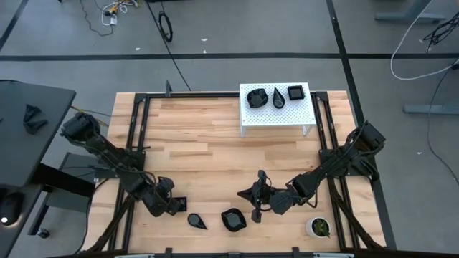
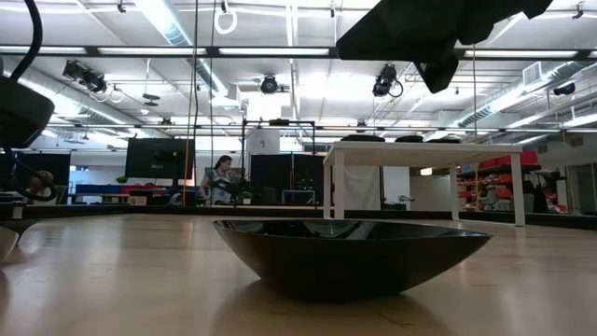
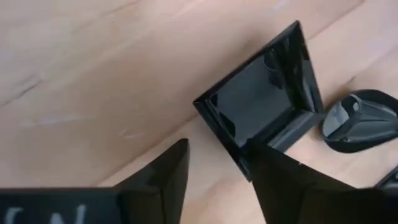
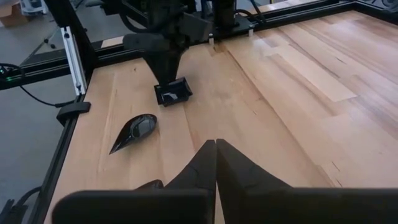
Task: Pick & Place Mini shaped plates
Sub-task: Stack the square plate on top of the square plates on the shelf
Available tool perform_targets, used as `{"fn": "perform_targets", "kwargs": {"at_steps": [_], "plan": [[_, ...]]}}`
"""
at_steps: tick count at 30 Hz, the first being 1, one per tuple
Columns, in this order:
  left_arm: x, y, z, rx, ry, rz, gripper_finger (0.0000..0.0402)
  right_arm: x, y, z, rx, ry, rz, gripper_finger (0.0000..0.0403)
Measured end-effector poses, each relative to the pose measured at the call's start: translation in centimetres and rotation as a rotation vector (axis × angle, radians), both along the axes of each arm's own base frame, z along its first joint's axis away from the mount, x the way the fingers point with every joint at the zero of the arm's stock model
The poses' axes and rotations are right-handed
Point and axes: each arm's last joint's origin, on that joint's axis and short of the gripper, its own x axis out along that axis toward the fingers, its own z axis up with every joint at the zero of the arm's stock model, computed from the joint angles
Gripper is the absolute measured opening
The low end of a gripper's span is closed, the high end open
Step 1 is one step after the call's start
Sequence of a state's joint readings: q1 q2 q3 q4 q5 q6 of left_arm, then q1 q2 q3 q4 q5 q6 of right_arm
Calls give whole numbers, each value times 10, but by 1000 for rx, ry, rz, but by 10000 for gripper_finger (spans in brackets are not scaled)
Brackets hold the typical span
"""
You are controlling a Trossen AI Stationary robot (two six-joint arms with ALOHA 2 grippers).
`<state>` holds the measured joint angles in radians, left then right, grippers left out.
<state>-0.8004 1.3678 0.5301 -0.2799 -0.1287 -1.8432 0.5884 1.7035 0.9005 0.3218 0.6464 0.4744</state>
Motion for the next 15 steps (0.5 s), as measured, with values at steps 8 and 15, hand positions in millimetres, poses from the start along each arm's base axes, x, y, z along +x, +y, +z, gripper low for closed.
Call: {"fn": "perform_targets", "kwargs": {"at_steps": [8, 15], "plan": [[4, 6, -1, 25, -8, 1, 95, 0, 0, -2, 0, 6, -1, 11], [13, 13, 1, 105, -91, -32, 29, 0, 0, -2, -1, 5, -1, 11]]}}
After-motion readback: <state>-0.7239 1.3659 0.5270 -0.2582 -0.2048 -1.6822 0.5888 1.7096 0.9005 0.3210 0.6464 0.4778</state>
